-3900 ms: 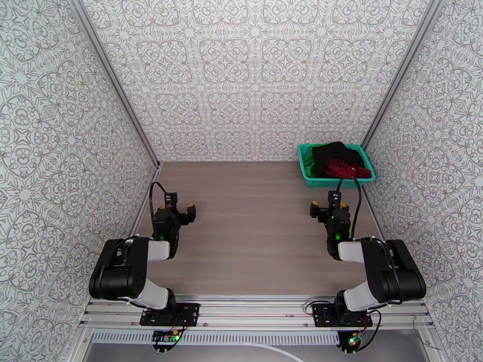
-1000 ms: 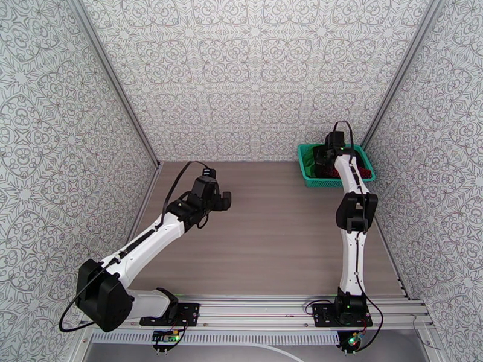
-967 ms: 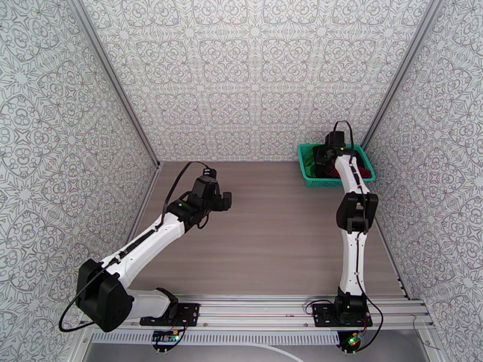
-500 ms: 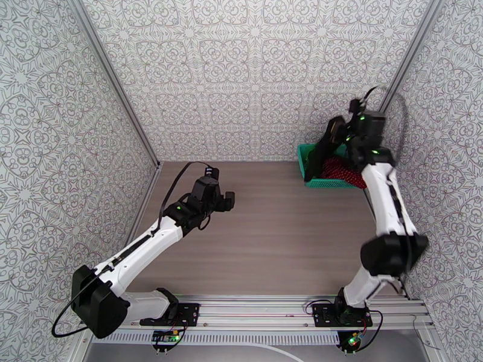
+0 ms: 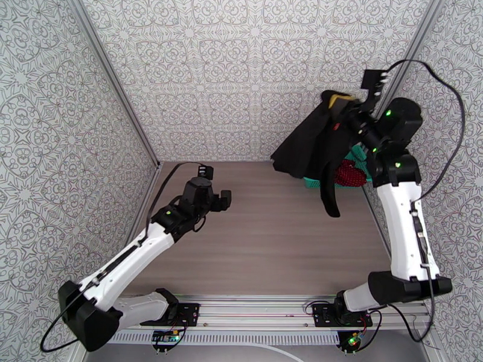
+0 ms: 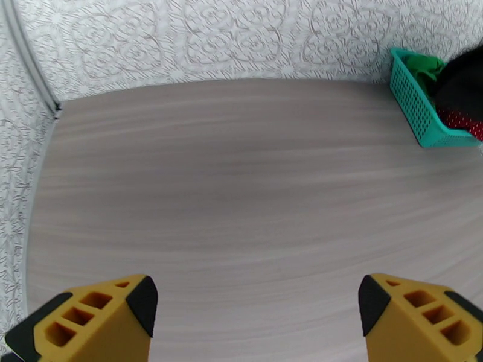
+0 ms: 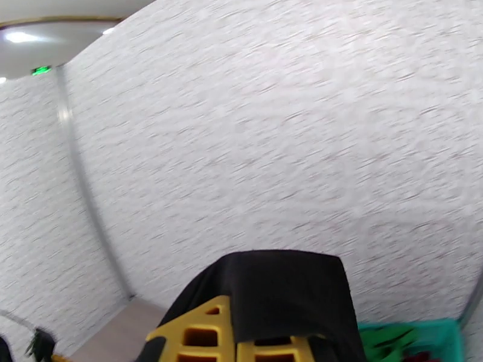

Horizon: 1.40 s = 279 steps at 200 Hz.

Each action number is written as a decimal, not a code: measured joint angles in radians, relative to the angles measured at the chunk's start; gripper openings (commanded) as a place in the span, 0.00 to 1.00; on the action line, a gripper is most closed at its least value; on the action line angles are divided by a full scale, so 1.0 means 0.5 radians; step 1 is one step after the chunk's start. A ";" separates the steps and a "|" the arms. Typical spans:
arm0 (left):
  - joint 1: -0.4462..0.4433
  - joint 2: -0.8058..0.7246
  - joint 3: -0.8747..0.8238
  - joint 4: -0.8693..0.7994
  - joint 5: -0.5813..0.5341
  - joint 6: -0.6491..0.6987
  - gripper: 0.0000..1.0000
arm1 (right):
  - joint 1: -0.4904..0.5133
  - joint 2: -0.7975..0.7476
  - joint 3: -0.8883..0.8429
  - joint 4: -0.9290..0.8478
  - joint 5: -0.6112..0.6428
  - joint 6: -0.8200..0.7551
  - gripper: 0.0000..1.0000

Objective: Fold and stack the mixed laundry pile

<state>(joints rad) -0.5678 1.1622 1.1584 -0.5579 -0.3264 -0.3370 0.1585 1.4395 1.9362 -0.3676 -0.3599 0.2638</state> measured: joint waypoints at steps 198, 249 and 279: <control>0.000 -0.359 0.328 -0.903 -0.014 -0.272 0.89 | 1.247 -0.060 -1.442 0.010 0.739 0.043 0.00; -0.002 -0.034 0.239 -0.927 0.105 -0.406 0.99 | 1.136 0.030 -2.013 -0.308 1.127 0.271 0.70; 0.040 0.211 0.091 -0.927 0.106 -0.486 1.00 | 1.069 -0.029 -1.964 -0.471 1.304 0.365 0.99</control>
<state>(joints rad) -0.5476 1.2675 1.2037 -1.0214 -0.2733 -0.5800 0.6930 1.4250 0.9543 -0.6029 0.2920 0.4461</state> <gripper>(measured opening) 0.993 0.961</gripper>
